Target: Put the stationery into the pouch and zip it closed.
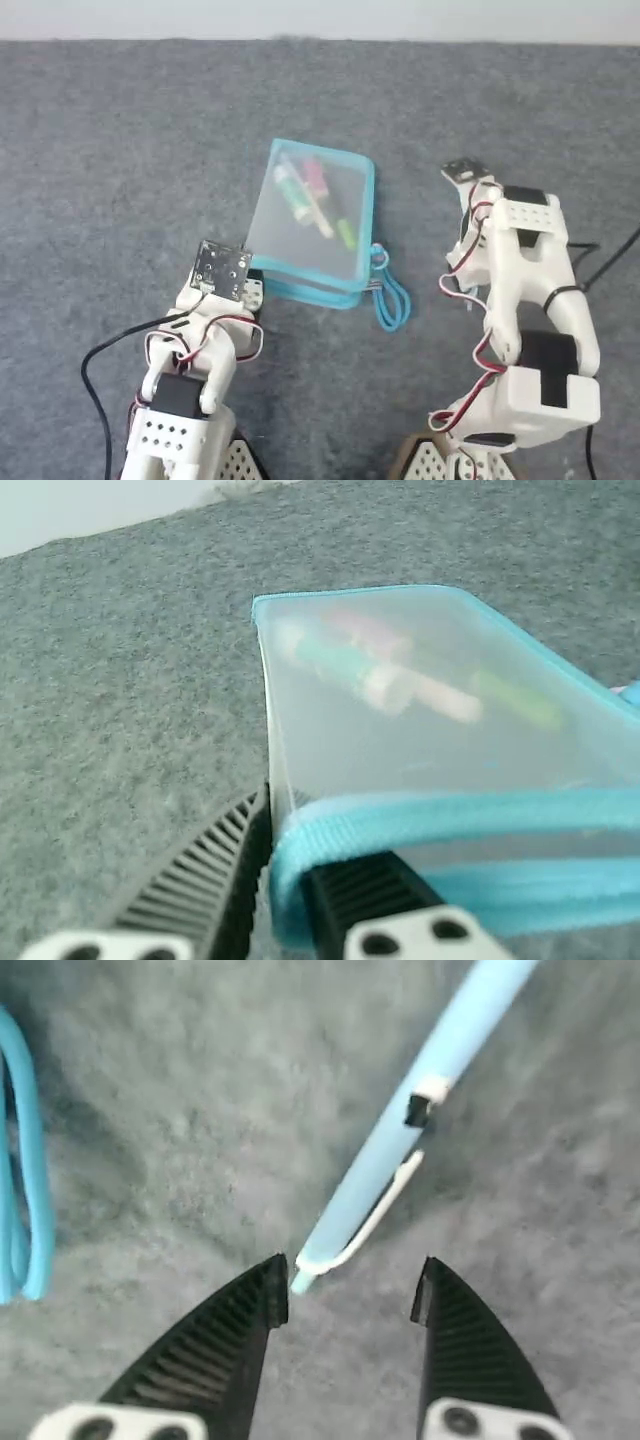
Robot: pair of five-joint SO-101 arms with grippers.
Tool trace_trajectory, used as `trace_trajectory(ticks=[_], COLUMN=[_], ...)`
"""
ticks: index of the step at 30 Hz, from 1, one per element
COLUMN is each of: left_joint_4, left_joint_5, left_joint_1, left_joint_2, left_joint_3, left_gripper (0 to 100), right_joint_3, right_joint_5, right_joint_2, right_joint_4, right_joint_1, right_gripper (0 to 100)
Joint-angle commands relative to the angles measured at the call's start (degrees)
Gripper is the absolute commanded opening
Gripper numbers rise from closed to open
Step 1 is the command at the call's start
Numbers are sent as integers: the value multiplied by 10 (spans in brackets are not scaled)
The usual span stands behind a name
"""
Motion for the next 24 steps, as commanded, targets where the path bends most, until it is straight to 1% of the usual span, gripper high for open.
trace_trajectory(ticks=[1,5,8,13,14,19,22,24], left_joint_4=[-20,-19,-18,-18,-18,-18,-18,-18], left_joint_5=[4,4,4,4,4,4,4,4], left_joint_1=[-1,-5,-4,-2,-2,-2,-3,-3], left_joint_2=[-7,-7,-7,-7,-7,-7,-7,-7], left_joint_3=[-7,-7,-7,-7,-7,-7,-7,-7], left_gripper=[12,12,12,12,12,12,12,12], right_joint_3=[10,63,89,117,120,122,122,122], right_joint_5=[-54,-109,-113,-117,-118,-118,-117,-118], right_joint_2=[-34,-34,-34,-34,-34,-34,-34,-38], right_joint_4=[-40,-139,-176,-183,-183,-183,-179,-179], right_joint_1=[5,1,1,1,1,2,4,7], right_gripper=[199,199,198,195,180,6,33,28])
